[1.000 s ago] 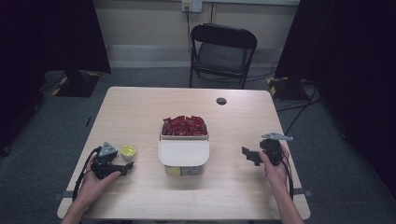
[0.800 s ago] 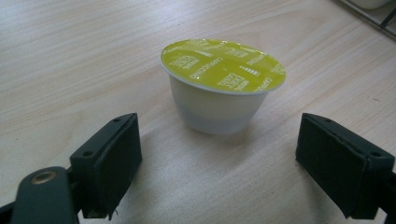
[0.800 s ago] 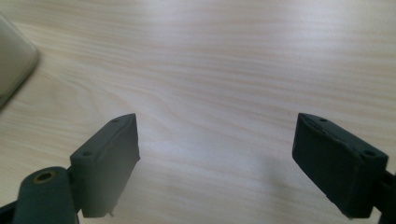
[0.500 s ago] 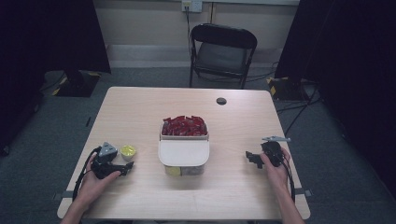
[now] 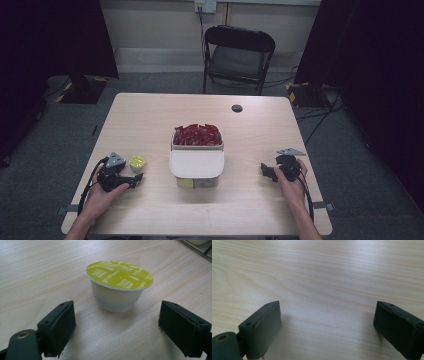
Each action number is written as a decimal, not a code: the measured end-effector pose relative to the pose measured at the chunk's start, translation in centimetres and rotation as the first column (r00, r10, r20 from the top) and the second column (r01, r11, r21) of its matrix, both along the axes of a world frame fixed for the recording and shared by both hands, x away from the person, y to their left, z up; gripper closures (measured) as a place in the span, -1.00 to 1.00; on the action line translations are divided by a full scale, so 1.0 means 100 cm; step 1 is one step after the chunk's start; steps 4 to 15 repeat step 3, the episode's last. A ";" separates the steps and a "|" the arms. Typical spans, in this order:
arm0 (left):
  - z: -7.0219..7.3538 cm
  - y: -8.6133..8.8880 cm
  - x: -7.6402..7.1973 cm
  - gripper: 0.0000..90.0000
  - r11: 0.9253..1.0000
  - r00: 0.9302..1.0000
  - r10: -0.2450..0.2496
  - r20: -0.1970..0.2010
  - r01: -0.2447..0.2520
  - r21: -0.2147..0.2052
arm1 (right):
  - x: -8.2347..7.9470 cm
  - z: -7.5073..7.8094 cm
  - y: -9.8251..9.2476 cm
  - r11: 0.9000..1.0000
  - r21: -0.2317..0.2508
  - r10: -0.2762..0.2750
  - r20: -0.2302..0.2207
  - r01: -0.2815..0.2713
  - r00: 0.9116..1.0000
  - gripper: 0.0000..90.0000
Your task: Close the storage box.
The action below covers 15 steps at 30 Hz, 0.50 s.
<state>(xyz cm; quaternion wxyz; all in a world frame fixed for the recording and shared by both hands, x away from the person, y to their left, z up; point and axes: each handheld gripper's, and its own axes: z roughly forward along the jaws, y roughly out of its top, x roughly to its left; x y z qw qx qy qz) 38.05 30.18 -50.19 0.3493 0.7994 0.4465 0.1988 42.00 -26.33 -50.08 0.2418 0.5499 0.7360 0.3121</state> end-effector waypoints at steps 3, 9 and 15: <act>0.000 0.000 0.000 -0.70 1.000 1.000 0.000 0.000 0.000 0.000 | 0.000 0.000 0.000 1.000 -0.001 -0.002 0.000 0.002 1.000 -0.85; 0.000 0.000 0.000 -0.70 1.000 1.000 0.000 0.000 0.000 0.000 | 0.000 0.000 0.000 1.000 -0.001 -0.002 0.000 0.002 1.000 -0.85; 0.000 0.000 0.000 -0.70 1.000 1.000 0.000 0.000 0.000 0.000 | 0.000 0.000 0.000 1.000 -0.001 -0.002 0.000 0.002 1.000 -0.85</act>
